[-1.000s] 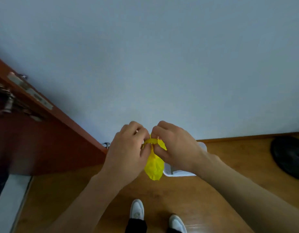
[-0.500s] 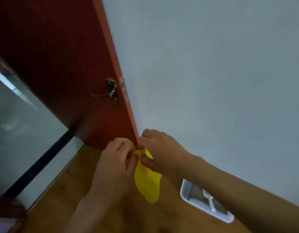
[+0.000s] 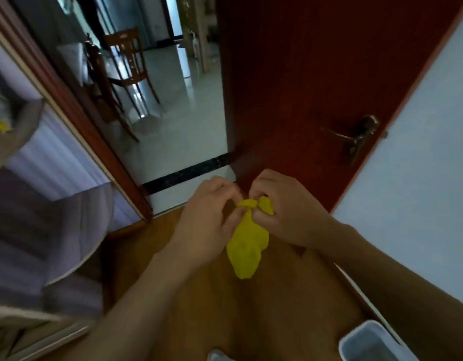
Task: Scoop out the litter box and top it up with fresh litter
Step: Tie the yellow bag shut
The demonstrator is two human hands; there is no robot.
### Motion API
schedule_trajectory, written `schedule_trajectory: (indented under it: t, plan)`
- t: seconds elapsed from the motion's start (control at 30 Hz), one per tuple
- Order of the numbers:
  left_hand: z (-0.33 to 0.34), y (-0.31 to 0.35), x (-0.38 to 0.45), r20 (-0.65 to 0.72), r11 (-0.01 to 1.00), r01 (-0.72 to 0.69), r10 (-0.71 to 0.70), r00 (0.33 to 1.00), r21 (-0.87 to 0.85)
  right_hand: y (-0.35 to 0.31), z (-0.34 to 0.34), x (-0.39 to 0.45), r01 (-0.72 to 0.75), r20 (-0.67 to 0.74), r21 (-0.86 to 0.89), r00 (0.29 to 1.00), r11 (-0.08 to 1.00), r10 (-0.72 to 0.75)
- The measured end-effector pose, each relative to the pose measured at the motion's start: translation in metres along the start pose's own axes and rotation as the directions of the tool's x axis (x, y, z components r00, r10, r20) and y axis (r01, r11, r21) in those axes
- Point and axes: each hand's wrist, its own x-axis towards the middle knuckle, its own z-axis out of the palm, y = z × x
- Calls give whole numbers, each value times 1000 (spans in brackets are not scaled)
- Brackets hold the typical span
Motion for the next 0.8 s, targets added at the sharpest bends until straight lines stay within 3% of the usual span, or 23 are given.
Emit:
schedule_trajectory:
  t: [0.2,0.4,0.53,0.63,0.8]
  plan:
    - [-43,-57,-37,-146,988,150,-146,978,20,-46,46,70,144,70,46,987,988,-147]
    - [-74,-90,-87,-342,926,372,-330,880,61,-91,99,126,336,219,155,905,929,-364]
    - [-84,-95,-116,-465,841,536,-445,765,77,-113,130,153,464,313,266,787,845,-531]
    - [-83,-90,-132,-566,746,663,-518,642,70,-122,153,168,537,368,354,672,766,-642]
    - [-68,-56,-146,-712,557,830,-569,411,35,-134,177,178,647,339,532,429,547,-837]
